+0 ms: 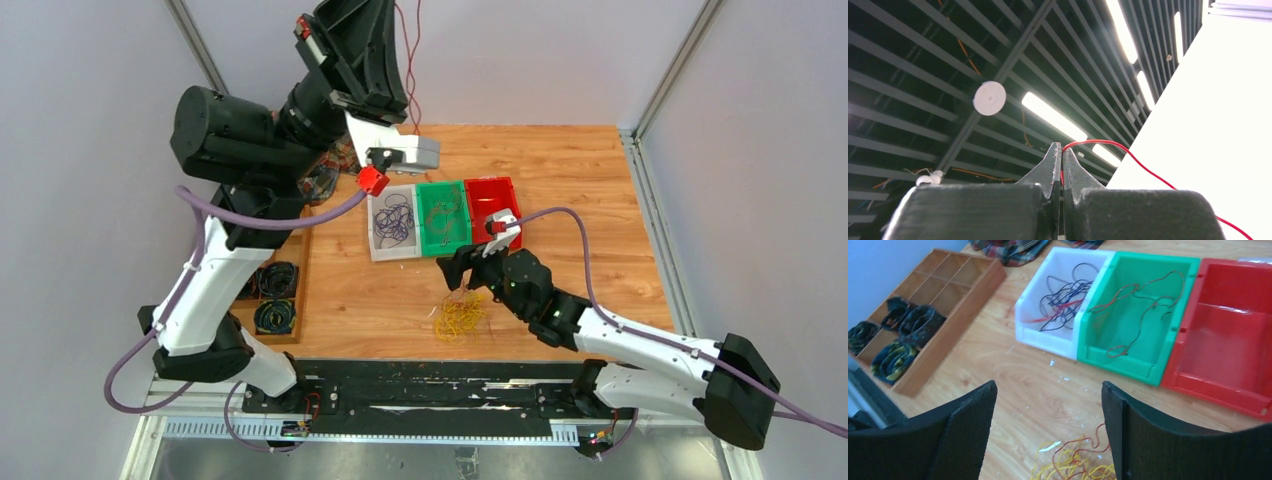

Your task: Untangle the cables

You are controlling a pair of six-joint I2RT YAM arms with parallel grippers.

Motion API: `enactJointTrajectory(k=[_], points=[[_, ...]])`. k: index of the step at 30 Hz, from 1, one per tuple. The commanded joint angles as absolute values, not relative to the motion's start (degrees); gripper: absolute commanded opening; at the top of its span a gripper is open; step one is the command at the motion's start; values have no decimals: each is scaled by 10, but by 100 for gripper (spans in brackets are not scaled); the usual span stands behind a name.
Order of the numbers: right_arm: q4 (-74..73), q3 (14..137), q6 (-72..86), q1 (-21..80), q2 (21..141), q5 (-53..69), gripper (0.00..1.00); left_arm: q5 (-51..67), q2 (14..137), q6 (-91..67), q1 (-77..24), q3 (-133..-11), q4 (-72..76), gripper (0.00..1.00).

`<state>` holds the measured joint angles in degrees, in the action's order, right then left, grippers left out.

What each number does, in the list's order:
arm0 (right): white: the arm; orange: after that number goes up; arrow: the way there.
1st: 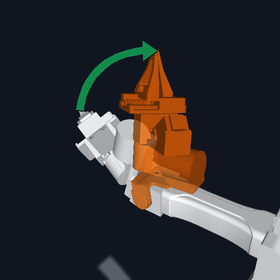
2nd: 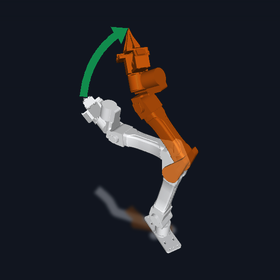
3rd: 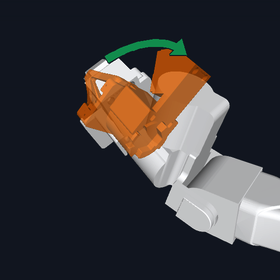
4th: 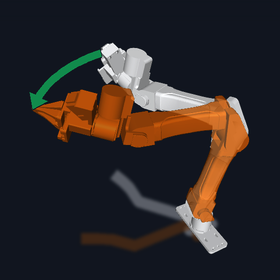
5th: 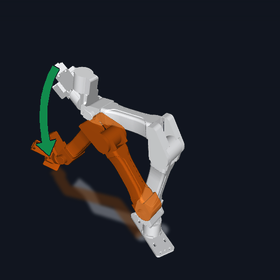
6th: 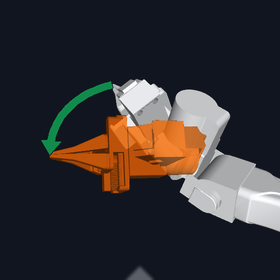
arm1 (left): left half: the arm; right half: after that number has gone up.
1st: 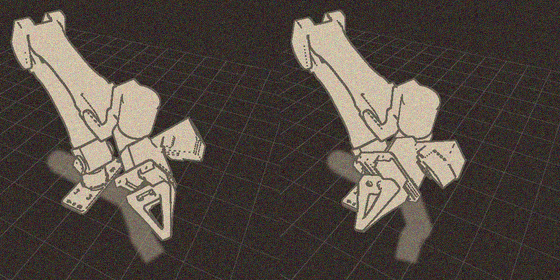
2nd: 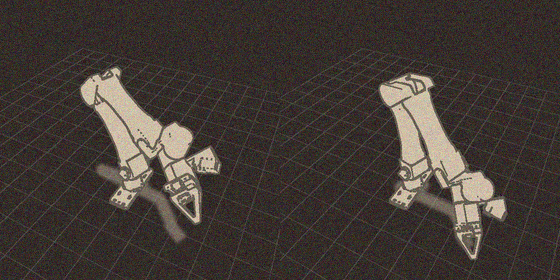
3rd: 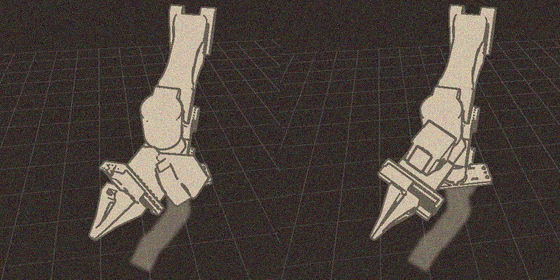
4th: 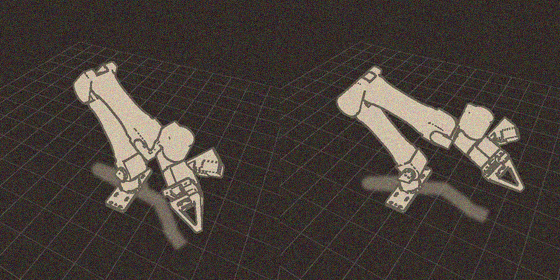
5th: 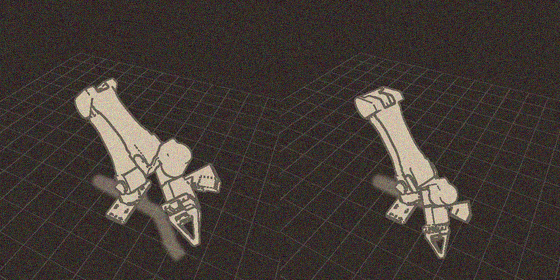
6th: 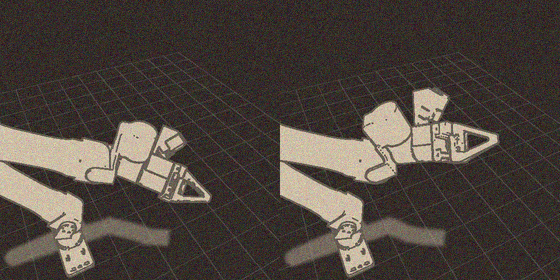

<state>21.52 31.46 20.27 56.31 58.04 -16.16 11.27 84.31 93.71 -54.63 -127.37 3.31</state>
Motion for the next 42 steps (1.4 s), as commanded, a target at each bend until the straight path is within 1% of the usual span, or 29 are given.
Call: enactJointTrajectory(k=[1,7,12,16,20,23,42], points=[[202,352,200,526,604,-198,75,92,866,917,-551,-1286,71,1],[200,378,203,463,658,-200,73,66,914,898,-550,-1289,93,1],[199,362,217,428,669,-199,73,53,935,887,-544,-1274,113,1],[197,348,226,413,678,-203,72,45,958,878,-536,-1284,135,1],[194,334,232,407,677,-203,72,29,984,869,-529,-1319,142,1],[194,324,236,404,672,-203,71,23,987,866,-522,-1319,148,1],[184,274,260,397,607,-189,72,2,953,839,-464,-1206,177,1]])
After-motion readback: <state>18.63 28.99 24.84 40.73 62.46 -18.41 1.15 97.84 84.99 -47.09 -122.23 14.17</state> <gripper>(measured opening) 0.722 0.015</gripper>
